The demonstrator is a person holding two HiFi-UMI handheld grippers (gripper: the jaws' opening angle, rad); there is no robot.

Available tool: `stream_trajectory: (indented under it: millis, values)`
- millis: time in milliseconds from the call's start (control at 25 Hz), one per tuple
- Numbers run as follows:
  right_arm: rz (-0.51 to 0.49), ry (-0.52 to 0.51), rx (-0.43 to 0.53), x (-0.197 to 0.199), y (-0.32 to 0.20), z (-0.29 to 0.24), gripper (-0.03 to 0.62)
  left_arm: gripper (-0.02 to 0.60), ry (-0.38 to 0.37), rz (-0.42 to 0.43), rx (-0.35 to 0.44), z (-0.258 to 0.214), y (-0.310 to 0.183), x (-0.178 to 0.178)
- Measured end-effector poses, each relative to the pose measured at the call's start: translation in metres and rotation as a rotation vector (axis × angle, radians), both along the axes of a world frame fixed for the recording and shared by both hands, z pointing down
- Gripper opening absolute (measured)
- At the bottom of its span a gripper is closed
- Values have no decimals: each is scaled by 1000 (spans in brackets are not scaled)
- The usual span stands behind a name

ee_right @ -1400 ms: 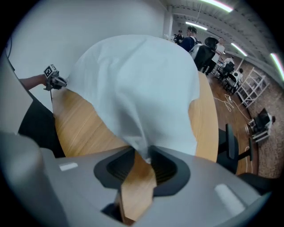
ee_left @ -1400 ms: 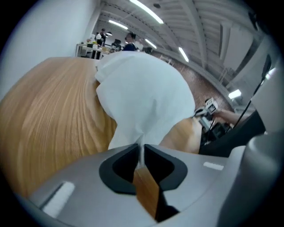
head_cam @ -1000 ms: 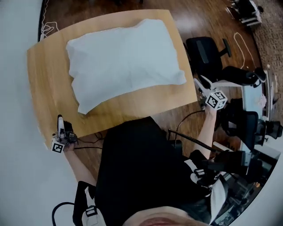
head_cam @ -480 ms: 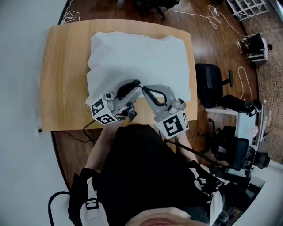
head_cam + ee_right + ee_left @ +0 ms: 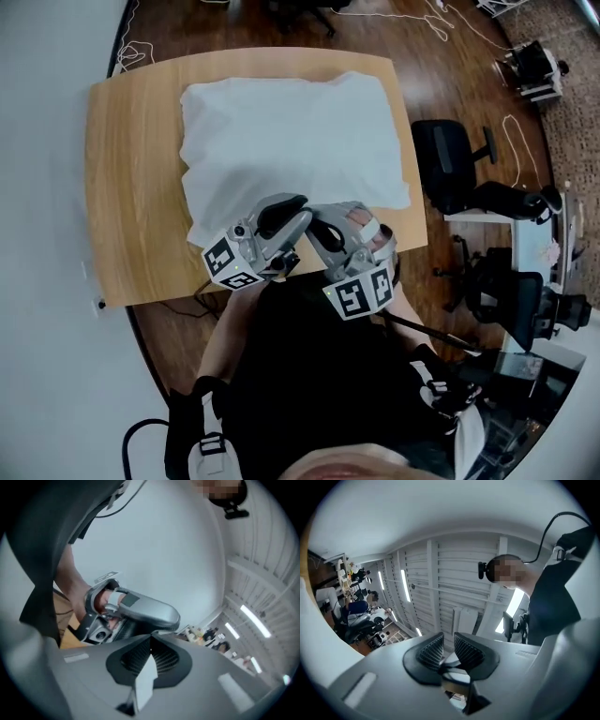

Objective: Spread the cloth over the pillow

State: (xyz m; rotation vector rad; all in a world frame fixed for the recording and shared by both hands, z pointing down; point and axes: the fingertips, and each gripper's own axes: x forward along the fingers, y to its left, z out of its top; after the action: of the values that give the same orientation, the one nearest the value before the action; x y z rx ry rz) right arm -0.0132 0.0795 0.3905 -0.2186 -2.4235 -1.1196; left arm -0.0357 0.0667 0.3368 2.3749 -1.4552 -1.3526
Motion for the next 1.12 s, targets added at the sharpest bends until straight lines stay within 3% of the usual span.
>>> stream_trajectory:
  millis: [80, 120, 240, 360, 400, 480, 560, 680, 760, 840, 960, 1040, 1080, 1120]
  values:
    - [46, 60, -144, 18, -40, 18, 0, 139, -32, -81, -156, 27, -17, -25]
    - [99, 70, -215, 29, -74, 27, 0, 163, -50, -147, -259, 44, -21, -55]
    - [389, 111, -493, 77, -210, 70, 12, 210, -120, -345, -536, 89, -26, -178]
    - [626, 153, -743, 129, -327, 116, 12, 231, -105, -472, -754, 132, -16, -279]
    - [657, 149, -819, 140, -354, 127, 25, 232, -102, -478, -817, 149, -14, -298]
    - [662, 135, -950, 146, -401, 149, 235, 254, -113, -446, -945, 187, -21, -326]
    - [627, 126, -1043, 129, -449, 170, 253, 271, -108, -402, -1053, 223, -45, -356]
    - [590, 141, -1163, 88, -511, 202, 252, 306, -33, -343, -1194, 278, -71, -390]
    - [608, 169, -1257, 59, -541, 221, 252, 320, 43, -327, -1268, 310, -71, -406]
    - [633, 172, -1345, 26, -557, 221, 252, 328, 100, -290, -1289, 327, -81, -413]
    - [710, 186, -1398, -11, -573, 225, 253, 304, 112, -212, -1296, 338, -102, -410]
    - [776, 243, -1357, -23, -582, 245, 252, 153, 110, -215, -1283, 336, -110, -414]
    - [818, 266, -1308, -19, -588, 253, 215, 37, 110, -227, -1260, 330, -116, -418]
    - [853, 272, -1248, -13, -594, 253, 57, 3, 103, -235, -1229, 321, -122, -421]
